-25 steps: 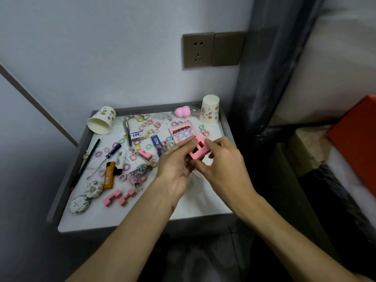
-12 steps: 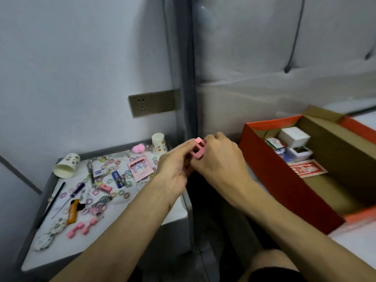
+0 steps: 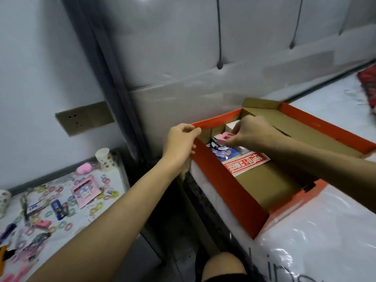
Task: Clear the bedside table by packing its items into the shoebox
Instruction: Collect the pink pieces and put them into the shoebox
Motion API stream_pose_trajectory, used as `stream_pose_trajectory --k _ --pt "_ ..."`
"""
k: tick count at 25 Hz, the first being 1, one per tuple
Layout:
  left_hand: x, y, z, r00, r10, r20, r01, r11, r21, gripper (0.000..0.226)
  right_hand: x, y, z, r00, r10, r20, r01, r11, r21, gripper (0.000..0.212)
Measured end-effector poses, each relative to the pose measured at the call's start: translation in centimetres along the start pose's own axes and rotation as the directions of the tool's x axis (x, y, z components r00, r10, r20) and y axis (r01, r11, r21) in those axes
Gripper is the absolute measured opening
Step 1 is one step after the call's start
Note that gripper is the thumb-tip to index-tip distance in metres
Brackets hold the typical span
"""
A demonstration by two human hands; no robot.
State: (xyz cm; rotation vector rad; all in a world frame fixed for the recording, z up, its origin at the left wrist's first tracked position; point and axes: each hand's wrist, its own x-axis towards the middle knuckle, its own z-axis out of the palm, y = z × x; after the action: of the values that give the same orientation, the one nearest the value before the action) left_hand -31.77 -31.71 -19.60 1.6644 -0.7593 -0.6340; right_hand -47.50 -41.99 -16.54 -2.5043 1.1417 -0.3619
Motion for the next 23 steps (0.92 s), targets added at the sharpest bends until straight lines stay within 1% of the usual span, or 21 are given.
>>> stream_pose_trajectory --k 2,3,5,8,10,14,16,20,22,23 --pt "1.8 -1.8 1.3 1.000 0.028 -0.010 -0.025 0.969 0.248 0.029 0.6 2.7 3.1 0.992 -0.016 0.125 0.019 1.000 -0.023 0.040" --pt "2.8 -2.5 1.9 0.999 0.031 -0.004 -0.028 0.944 0.329 0.033 1.0 3.7 4.9 0.985 -0.030 0.169 0.038 0.998 -0.042 0.040" --pt "4.1 -3.4 2.2 0.999 0.042 0.004 -0.040 0.917 0.398 0.035 1.5 4.3 8.0 0.973 -0.075 0.219 0.093 0.993 -0.075 0.038" --pt "5.4 -4.5 2.3 0.998 0.054 0.035 -0.063 0.934 0.353 0.033 2.6 4.9 11.2 0.952 -0.148 0.267 0.176 0.981 -0.081 0.034" --pt "5.6 -5.1 2.1 0.997 0.058 0.059 -0.073 0.950 0.304 0.029 3.0 5.1 12.0 0.934 -0.187 0.304 0.216 0.974 -0.066 0.030" --pt "5.4 -5.3 2.2 0.995 0.069 0.076 -0.084 0.973 0.215 0.026 3.2 5.4 12.3 0.917 -0.288 0.278 0.312 0.949 -0.048 0.027" --pt "5.4 -5.3 2.3 0.994 0.077 0.072 -0.089 0.979 0.181 0.027 3.3 5.5 12.5 0.904 -0.312 0.291 0.338 0.940 -0.040 0.020" --pt "5.3 -5.4 2.5 0.994 0.084 0.071 -0.094 0.985 0.146 0.029 3.9 5.9 12.0 0.871 -0.313 0.379 0.360 0.931 -0.059 0.036" --pt "5.2 -5.5 2.5 0.994 0.087 0.059 -0.094 0.988 0.124 0.029 4.2 6.0 11.9 0.846 -0.314 0.431 0.387 0.917 -0.092 0.040" --pt "5.1 -5.6 2.5 0.995 0.088 0.053 -0.093 0.989 0.112 0.029 4.3 6.0 12.0 0.842 -0.320 0.434 0.398 0.912 -0.101 0.040"
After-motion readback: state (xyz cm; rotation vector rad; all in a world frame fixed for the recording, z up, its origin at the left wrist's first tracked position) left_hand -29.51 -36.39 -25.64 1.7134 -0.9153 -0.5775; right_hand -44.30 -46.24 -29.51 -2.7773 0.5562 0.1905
